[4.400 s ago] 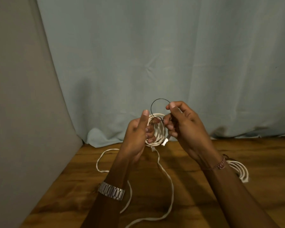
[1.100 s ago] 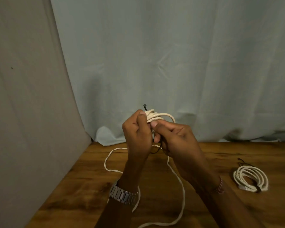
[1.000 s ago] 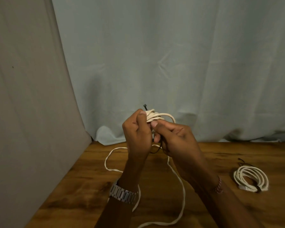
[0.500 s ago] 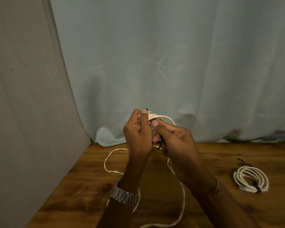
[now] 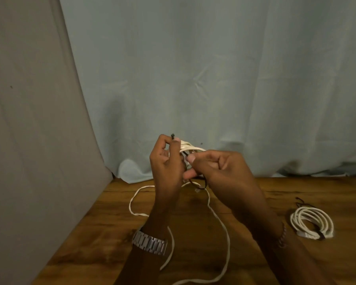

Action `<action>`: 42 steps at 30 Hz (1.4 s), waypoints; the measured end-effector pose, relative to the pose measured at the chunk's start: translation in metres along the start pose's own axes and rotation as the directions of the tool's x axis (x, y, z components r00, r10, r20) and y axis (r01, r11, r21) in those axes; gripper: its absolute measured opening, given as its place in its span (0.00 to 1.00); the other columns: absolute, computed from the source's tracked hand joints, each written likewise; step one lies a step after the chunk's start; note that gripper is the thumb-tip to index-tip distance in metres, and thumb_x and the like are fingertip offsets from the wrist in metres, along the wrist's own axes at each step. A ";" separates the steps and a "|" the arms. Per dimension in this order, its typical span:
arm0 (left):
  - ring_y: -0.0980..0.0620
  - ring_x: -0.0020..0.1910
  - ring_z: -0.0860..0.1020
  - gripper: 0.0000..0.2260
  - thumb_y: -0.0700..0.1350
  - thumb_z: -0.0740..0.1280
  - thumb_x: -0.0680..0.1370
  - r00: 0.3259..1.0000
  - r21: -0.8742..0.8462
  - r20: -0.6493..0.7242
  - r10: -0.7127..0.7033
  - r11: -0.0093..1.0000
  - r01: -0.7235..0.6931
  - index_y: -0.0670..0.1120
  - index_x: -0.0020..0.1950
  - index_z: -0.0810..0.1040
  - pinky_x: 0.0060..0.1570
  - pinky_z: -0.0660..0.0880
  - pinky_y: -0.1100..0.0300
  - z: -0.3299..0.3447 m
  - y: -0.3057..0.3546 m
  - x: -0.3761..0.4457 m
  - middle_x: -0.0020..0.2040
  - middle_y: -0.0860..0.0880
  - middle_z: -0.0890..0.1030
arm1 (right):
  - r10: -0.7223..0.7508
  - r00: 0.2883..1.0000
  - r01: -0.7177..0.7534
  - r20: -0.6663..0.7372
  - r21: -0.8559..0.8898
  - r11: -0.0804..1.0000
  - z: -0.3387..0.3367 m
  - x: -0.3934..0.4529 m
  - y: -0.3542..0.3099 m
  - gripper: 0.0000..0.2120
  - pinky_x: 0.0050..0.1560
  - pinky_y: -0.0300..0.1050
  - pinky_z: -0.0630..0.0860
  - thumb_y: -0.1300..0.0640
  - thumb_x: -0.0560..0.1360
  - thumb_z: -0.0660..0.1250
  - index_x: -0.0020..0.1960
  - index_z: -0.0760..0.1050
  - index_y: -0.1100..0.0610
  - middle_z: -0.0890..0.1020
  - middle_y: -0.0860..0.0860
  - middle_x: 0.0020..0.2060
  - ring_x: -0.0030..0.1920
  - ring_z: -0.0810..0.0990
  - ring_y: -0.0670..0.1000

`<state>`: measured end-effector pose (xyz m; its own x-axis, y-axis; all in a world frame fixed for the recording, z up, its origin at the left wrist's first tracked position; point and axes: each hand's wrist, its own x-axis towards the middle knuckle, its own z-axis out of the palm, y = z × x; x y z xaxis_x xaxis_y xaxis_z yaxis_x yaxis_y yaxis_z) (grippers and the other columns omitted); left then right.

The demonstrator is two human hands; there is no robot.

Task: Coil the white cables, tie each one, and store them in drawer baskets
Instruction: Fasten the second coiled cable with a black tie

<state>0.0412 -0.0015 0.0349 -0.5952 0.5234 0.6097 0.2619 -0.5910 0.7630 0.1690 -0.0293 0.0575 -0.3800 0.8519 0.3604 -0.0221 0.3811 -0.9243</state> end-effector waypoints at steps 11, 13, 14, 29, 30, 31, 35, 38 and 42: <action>0.46 0.43 0.83 0.13 0.53 0.59 0.85 0.995 -0.014 0.101 -0.003 1.000 0.005 0.49 0.54 0.82 0.43 0.83 0.46 -0.005 -0.004 0.001 0.40 0.48 0.81 | -0.180 0.930 0.248 0.320 -0.188 0.950 -0.030 -0.009 -0.020 0.10 0.33 0.40 0.73 0.57 0.84 0.61 0.59 0.79 0.51 0.87 0.42 0.45 0.28 0.74 0.45; 0.33 0.43 0.81 0.13 0.54 0.62 0.84 0.992 -0.051 0.118 -0.049 0.997 0.056 0.50 0.53 0.84 0.41 0.81 0.36 -0.006 -0.004 0.002 0.44 0.42 0.83 | -0.228 0.923 0.305 0.309 -0.232 0.924 -0.032 -0.008 -0.018 0.10 0.34 0.39 0.74 0.58 0.83 0.62 0.59 0.80 0.50 0.86 0.40 0.41 0.29 0.76 0.44; 0.28 0.42 0.80 0.13 0.54 0.62 0.83 0.990 -0.055 0.116 -0.076 0.995 0.082 0.50 0.52 0.84 0.39 0.79 0.33 -0.006 -0.004 0.002 0.44 0.38 0.82 | -0.268 0.921 0.339 0.285 -0.241 0.909 -0.031 -0.008 -0.016 0.10 0.34 0.35 0.74 0.59 0.82 0.64 0.58 0.81 0.50 0.86 0.39 0.41 0.30 0.77 0.41; 0.36 0.41 0.79 0.10 0.48 0.66 0.82 0.975 -0.055 0.107 -0.193 0.978 0.199 0.48 0.44 0.83 0.38 0.77 0.32 -0.009 -0.018 0.006 0.42 0.29 0.76 | -0.652 0.738 0.674 0.175 -0.223 0.704 -0.026 -0.015 -0.023 0.08 0.42 0.42 0.81 0.57 0.74 0.72 0.51 0.85 0.50 0.86 0.42 0.49 0.52 0.85 0.44; 0.36 0.41 0.79 0.11 0.50 0.66 0.82 0.971 -0.062 0.104 -0.214 0.973 0.221 0.48 0.45 0.83 0.41 0.77 0.29 -0.008 -0.019 0.006 0.42 0.29 0.77 | -0.654 0.737 0.675 0.171 -0.196 0.711 -0.026 -0.016 -0.024 0.08 0.44 0.38 0.81 0.59 0.74 0.72 0.52 0.84 0.51 0.86 0.42 0.49 0.51 0.85 0.43; 0.35 0.41 0.79 0.11 0.51 0.65 0.82 0.968 -0.061 0.093 -0.231 0.970 0.237 0.49 0.45 0.84 0.43 0.76 0.28 -0.008 -0.019 0.006 0.43 0.29 0.78 | -0.649 0.744 0.668 0.159 -0.172 0.724 -0.026 -0.017 -0.024 0.08 0.46 0.36 0.81 0.59 0.73 0.72 0.52 0.84 0.52 0.86 0.42 0.48 0.50 0.85 0.42; 0.44 0.41 0.77 0.12 0.51 0.64 0.82 0.971 -0.048 0.061 -0.230 0.971 0.233 0.52 0.43 0.84 0.43 0.77 0.45 -0.007 -0.020 0.005 0.43 0.34 0.81 | -0.614 0.783 0.622 0.100 -0.161 0.767 -0.025 -0.018 -0.025 0.07 0.40 0.37 0.80 0.60 0.73 0.74 0.51 0.85 0.53 0.87 0.43 0.44 0.44 0.86 0.45; 0.51 0.37 0.77 0.18 0.47 0.63 0.83 0.970 -0.012 0.011 -0.242 0.970 0.242 0.63 0.38 0.84 0.40 0.76 0.54 -0.002 -0.017 0.005 0.34 0.50 0.83 | -0.546 0.835 0.550 0.063 -0.108 0.828 -0.023 -0.021 -0.029 0.07 0.34 0.32 0.76 0.57 0.72 0.74 0.50 0.86 0.53 0.87 0.41 0.39 0.36 0.84 0.44; 0.44 0.39 0.80 0.12 0.45 0.64 0.82 0.981 0.013 0.068 -0.180 0.984 0.180 0.55 0.42 0.84 0.42 0.78 0.48 -0.004 -0.014 0.002 0.39 0.39 0.81 | -0.425 0.905 0.426 -0.021 0.043 0.904 -0.020 -0.025 -0.033 0.08 0.27 0.31 0.73 0.56 0.68 0.75 0.47 0.83 0.54 0.86 0.50 0.34 0.28 0.82 0.44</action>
<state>0.0331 0.0055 0.0249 -0.5798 0.6617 0.4754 0.1601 -0.4795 0.8628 0.1977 -0.0556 0.0814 -0.3150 0.6163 0.7218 -0.2211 0.6919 -0.6873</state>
